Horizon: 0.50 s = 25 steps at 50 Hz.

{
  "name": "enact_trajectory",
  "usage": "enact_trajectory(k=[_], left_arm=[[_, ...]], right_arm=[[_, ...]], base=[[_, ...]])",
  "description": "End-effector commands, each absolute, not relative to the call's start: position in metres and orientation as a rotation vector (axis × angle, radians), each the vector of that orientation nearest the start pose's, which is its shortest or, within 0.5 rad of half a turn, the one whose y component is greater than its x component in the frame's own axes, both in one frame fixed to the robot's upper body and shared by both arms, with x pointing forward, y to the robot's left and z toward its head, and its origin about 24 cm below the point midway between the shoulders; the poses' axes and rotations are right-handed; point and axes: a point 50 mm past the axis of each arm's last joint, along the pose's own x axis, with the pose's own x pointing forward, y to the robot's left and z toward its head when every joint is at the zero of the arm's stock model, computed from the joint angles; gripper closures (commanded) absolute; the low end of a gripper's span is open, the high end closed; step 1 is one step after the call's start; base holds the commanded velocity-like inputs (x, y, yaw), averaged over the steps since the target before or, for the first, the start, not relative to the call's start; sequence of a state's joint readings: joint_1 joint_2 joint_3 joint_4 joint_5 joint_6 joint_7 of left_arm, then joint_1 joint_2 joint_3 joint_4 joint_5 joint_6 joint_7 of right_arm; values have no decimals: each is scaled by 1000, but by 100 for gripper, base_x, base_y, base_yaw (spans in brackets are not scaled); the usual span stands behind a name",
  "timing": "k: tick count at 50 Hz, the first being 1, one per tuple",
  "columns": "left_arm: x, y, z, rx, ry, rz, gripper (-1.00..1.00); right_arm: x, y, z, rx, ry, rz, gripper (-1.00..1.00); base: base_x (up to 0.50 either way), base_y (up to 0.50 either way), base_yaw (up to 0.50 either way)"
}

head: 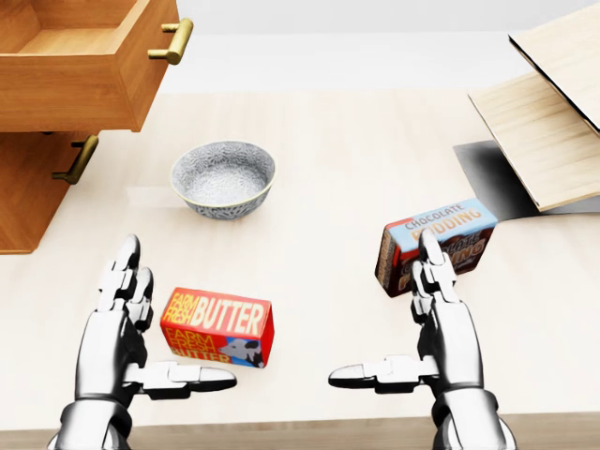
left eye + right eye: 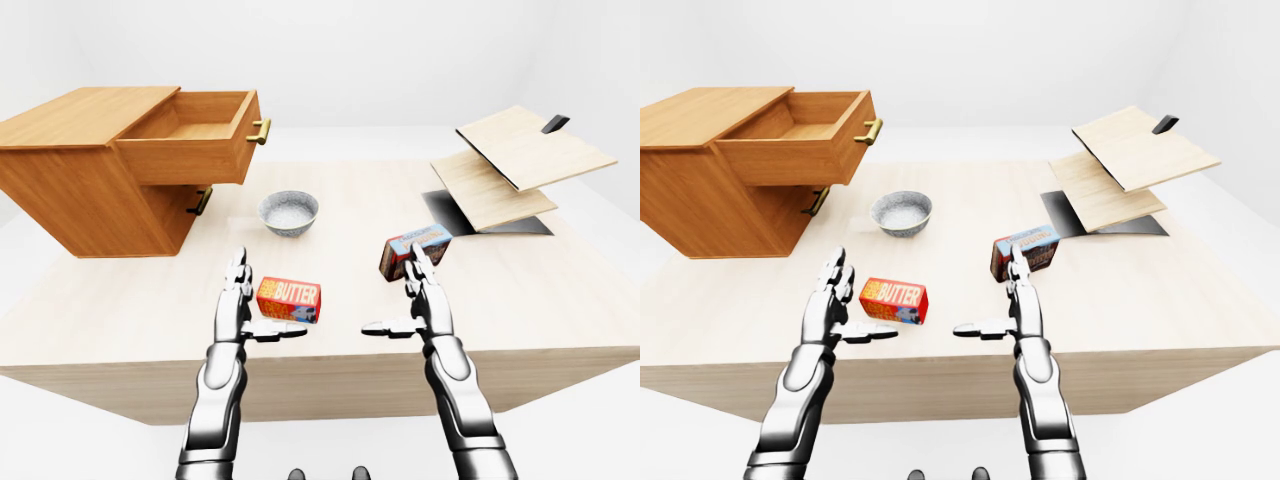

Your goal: Close the top drawer of the cabinet.

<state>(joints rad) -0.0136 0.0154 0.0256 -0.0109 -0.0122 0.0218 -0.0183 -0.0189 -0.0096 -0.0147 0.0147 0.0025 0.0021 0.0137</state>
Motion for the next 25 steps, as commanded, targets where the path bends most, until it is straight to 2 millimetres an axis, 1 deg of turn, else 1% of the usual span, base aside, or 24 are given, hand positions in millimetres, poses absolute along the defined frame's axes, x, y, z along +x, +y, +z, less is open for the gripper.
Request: enact_trajectory(k=[1, 11, 12, 13, 15, 17, 22, 23, 24, 25], left_arm=[[265, 172, 59, 9, -18, 16, -100], [274, 175, 73, 26, -68, 18, -100], [274, 176, 75, 25, -74, 18, -100], [276, 176, 79, 28, -90, 15, -100], [277, 174, 84, 29, -110, 6, -100], [280, 174, 91, 43, -135, 10, -100], [284, 171, 116, 59, -234, -22, -100], [287, 171, 127, 74, -275, -30, -100], [287, 171, 128, 75, -277, -30, -100], [290, 171, 137, 79, -312, -33, -100]], right_arm=[[266, -158, 48, -30, -13, 15, -100], [266, -157, 65, -69, -44, 33, -100], [267, -157, 68, -69, -53, 33, -100], [268, -157, 75, -75, -83, 36, -100], [269, -158, 80, -80, -102, 35, -100], [273, -159, 87, -87, -129, 30, -100], [281, -160, 106, -109, -197, 28, -100], [283, -160, 115, -115, -234, 30, -100], [283, -160, 116, -116, -236, 30, -100], [285, -160, 122, -120, -259, 29, -100]], base=[[0, 0, 0], [0, 0, 0], [0, 0, 0], [0, 0, 0], [0, 0, 0], [0, 0, 0], [0, 0, 0], [0, 0, 0], [0, 0, 0], [0, 0, 0]])
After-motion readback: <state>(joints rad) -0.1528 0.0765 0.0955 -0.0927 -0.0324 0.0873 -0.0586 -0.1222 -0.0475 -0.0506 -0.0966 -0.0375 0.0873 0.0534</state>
